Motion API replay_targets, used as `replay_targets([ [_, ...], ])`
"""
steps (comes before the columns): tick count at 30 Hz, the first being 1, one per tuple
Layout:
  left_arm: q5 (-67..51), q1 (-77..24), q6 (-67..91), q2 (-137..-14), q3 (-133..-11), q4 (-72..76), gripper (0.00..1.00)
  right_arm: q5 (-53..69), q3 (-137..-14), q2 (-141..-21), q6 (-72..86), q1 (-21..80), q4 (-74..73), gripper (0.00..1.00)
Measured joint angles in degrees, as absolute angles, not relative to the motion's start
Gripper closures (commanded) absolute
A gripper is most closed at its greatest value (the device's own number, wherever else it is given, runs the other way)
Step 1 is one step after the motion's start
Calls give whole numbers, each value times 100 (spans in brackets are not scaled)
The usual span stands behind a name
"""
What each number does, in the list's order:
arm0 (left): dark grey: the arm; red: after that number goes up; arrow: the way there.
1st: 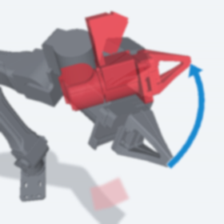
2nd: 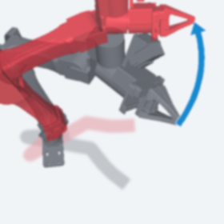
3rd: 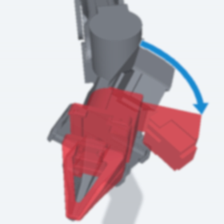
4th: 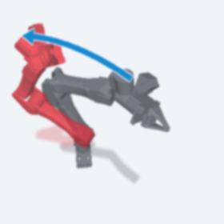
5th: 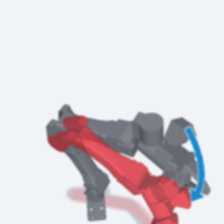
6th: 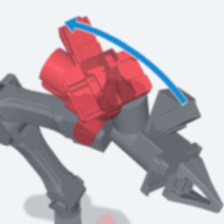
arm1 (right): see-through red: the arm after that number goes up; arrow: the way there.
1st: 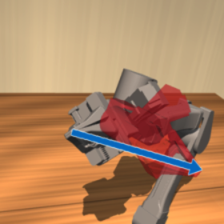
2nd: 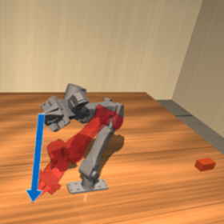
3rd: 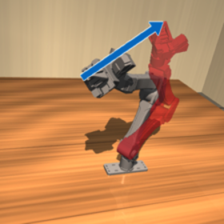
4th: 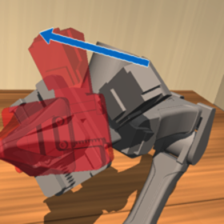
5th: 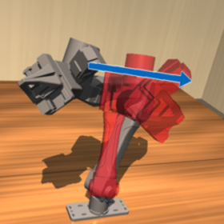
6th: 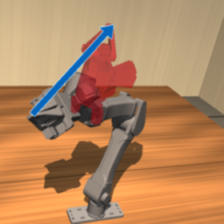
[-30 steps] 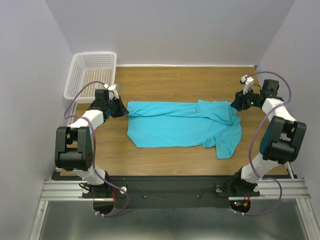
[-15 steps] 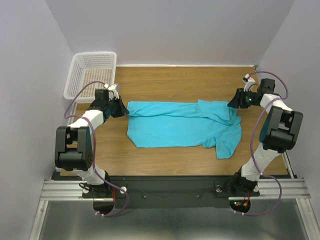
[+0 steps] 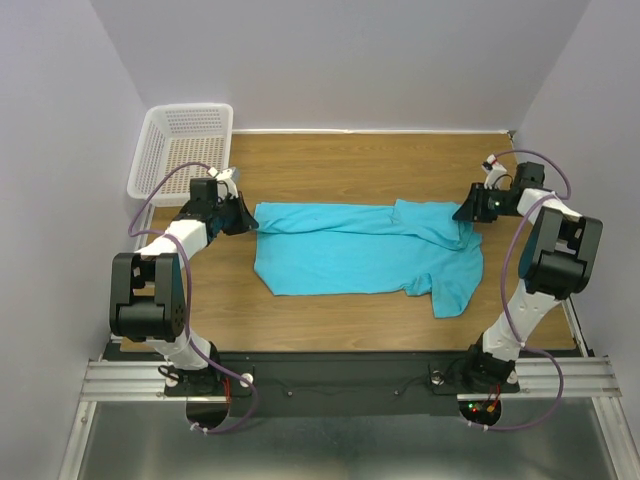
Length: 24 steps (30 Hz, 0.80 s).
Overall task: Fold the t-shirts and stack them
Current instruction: Flatten the tshirt out
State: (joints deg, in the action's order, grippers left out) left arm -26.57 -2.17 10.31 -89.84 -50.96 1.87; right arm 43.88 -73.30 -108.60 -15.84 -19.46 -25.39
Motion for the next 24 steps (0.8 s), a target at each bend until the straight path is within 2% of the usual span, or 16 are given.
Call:
replay_targets([
  [9,-2657,-217,1028,-8984,-5096,189,100,4331,-7321,-11104,-1586,-1946,-2633,62],
  [12,-2661,-217,1031,-8984,-5096,187,100,4335,-7321,-11111,-1584,-1946,-2641,65],
  [16,-2668,-217,1031,-8984,-5096,189,100,4399,-7323,-11148,-1559,-1946,-2655,74],
  [19,-2676,-217,1031,-8984,-5096,189,100,4506,-7323,-11190,-1522,-1946,-2661,84],
  [20,-2679,-217,1031,-8984,-5096,189,100,4552,-7323,-11194,-1509,-1946,-2668,90],
  [24,-2676,-217,1024,-8984,-5111,185,100,4674,-7382,-11194,-1459,-1946,-2707,98],
])
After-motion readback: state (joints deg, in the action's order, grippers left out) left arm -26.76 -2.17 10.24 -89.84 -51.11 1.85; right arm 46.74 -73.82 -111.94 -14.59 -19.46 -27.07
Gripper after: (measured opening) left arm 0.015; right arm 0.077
